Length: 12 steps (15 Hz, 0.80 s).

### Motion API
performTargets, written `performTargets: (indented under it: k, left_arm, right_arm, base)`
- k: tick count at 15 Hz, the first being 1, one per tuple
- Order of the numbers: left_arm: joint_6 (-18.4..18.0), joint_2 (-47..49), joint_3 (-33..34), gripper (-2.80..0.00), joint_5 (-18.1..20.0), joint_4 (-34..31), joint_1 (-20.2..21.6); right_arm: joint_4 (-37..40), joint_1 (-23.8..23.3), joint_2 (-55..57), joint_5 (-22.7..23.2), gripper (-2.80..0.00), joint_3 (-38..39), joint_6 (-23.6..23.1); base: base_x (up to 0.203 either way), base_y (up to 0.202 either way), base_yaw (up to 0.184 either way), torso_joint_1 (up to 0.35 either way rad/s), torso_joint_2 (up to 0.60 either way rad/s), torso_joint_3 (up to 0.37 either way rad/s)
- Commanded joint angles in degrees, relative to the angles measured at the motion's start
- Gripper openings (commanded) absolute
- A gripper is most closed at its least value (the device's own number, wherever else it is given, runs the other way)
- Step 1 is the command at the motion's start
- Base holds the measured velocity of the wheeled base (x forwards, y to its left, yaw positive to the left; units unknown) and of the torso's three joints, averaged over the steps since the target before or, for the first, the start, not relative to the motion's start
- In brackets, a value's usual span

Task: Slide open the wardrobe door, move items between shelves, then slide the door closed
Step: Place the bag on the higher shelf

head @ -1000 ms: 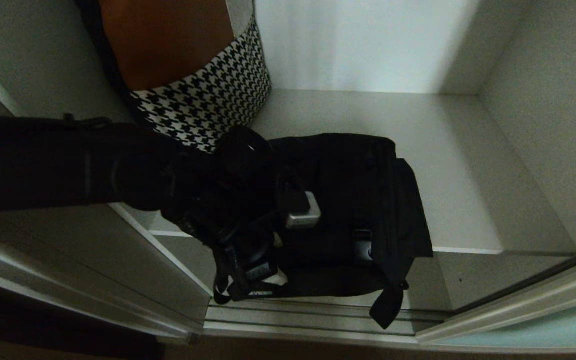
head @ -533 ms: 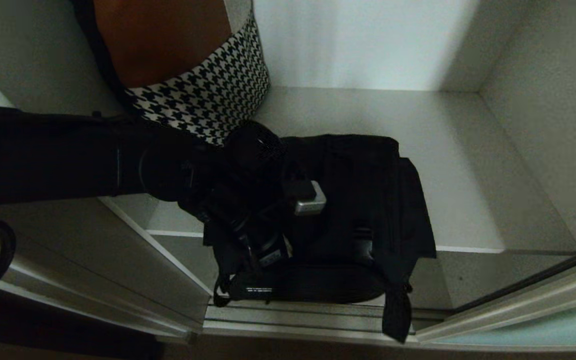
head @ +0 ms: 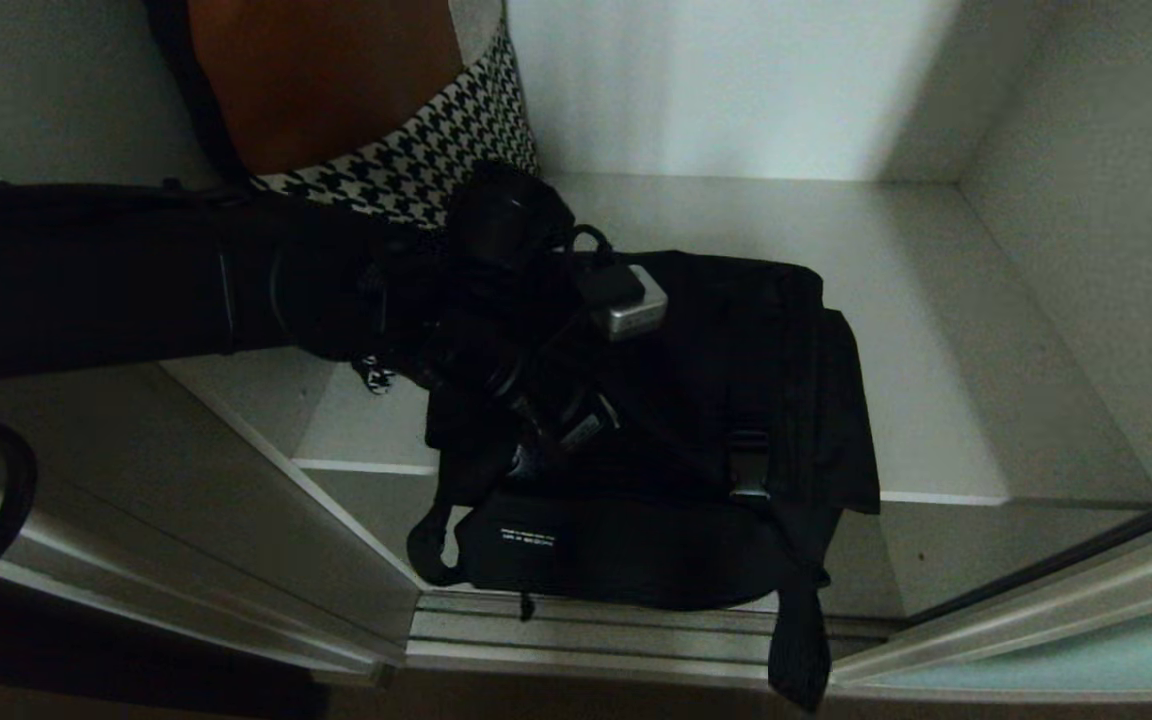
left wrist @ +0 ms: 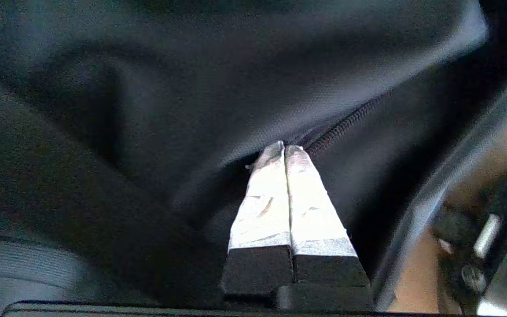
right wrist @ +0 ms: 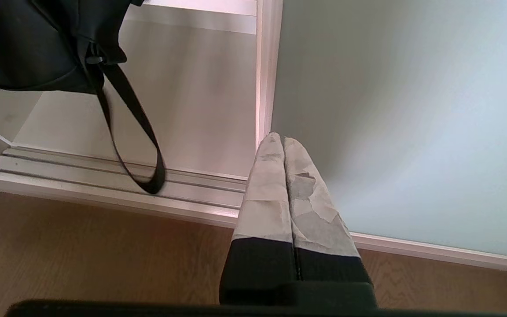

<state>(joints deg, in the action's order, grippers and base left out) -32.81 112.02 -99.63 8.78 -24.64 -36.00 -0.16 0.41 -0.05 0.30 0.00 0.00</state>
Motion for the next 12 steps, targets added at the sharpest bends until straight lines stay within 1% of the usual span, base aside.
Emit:
performTargets:
  k: [1, 3, 4, 6, 10, 12]
  left_arm:
    - [1.18, 2.14, -4.49, -2.8, -1.88, 1.3, 0.02]
    - [2.88, 4.62, -9.18, -2.8, -4.16, 2.62, 0.05]
    - [3.11, 5.74, -10.86, -2.8, -5.32, 2.93, 0.04]
    - [3.01, 6.55, -10.75, -2.8, -6.04, 3.45, 0.05]
    - [3.25, 5.49, -9.16, -2.8, -5.81, 1.51, -0.04]
    - [3.49, 4.69, -10.24, -2.8, -5.74, 2.26, -0.04]
  right_arm:
    - [-0.02, 0.02, -0.04, 0.05, -2.8, 0.0, 0.0]
    - [-0.02, 0.02, -0.04, 0.05, -2.8, 0.0, 0.0]
    - [-0.02, 0.02, -0.04, 0.05, -2.8, 0.0, 0.0]
    - [-0.02, 0.02, -0.04, 0.05, -2.8, 0.0, 0.0]
    - [-0.02, 0.02, -0.04, 0.05, -2.8, 0.0, 0.0]
    - [-0.02, 0.02, -0.04, 0.05, -2.8, 0.0, 0.0]
  base:
    - [0.0, 0.0, 0.0, 0.0, 0.0, 0.0]
    - [0.0, 0.0, 0.0, 0.0, 0.0, 0.0]
    - [0.0, 0.0, 0.0, 0.0, 0.0, 0.0]
    - [0.0, 0.0, 0.0, 0.0, 0.0, 0.0]
    - [0.0, 0.0, 0.0, 0.0, 0.0, 0.0]
    - [0.0, 0.0, 0.0, 0.0, 0.0, 0.0]
